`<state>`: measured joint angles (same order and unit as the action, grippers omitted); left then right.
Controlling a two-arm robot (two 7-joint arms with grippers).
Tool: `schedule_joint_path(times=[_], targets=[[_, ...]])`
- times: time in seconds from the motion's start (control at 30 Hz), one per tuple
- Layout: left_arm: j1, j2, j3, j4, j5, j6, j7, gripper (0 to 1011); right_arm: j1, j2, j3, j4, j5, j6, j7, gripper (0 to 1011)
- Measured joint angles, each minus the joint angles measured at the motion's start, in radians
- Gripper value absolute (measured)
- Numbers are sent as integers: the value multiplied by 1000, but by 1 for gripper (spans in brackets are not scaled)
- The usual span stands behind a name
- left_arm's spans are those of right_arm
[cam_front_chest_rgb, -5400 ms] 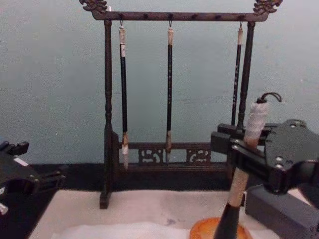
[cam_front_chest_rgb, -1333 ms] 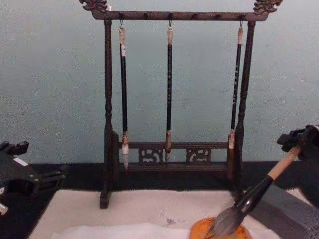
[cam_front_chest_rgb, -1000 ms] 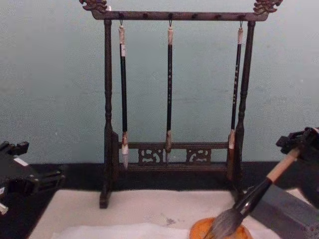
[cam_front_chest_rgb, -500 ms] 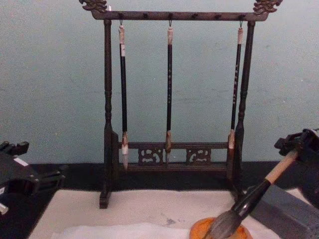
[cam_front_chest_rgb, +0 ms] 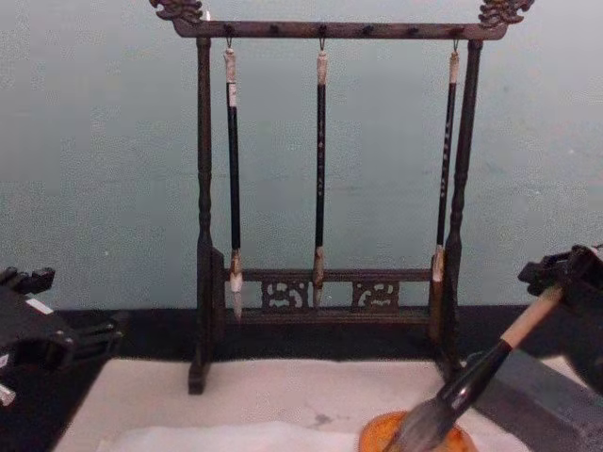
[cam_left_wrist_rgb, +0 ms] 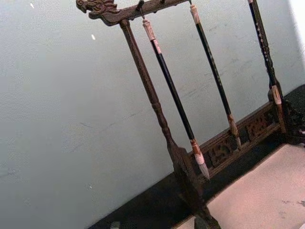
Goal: Pick up the brush from the inkstone, write on the paper, then place the brush back to its original position.
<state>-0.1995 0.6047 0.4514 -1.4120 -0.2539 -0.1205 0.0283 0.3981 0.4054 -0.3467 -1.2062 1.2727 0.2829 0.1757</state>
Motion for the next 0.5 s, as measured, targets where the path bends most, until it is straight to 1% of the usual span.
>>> schedule_joint_path(times=[0.07,0.2,0.23,0.3,0.33,0.4,0.5], targets=[[0,0,0,0,0,0,0,1010,0,0,1,0,0,0,0,151],[0,0,0,0,0,0,0,1010,-1,-1,1,0,0,1,0,224],[0,0,0,0,0,0,0,1010,-1,-1,1,0,-1,1,0,277],[0,0,0,0,0,0,0,1010,-1,-1,1,0,-1,1,0,320],[0,0,0,0,0,0,0,1009,-1,-1,1,0,-1,1,0,381],[0,0,0,0,0,0,0,1010,-1,-1,2,0,-1,1,0,417],[0,0,0,0,0,0,0,1010,-1,-1,2,-1,-1,1,1,535]])
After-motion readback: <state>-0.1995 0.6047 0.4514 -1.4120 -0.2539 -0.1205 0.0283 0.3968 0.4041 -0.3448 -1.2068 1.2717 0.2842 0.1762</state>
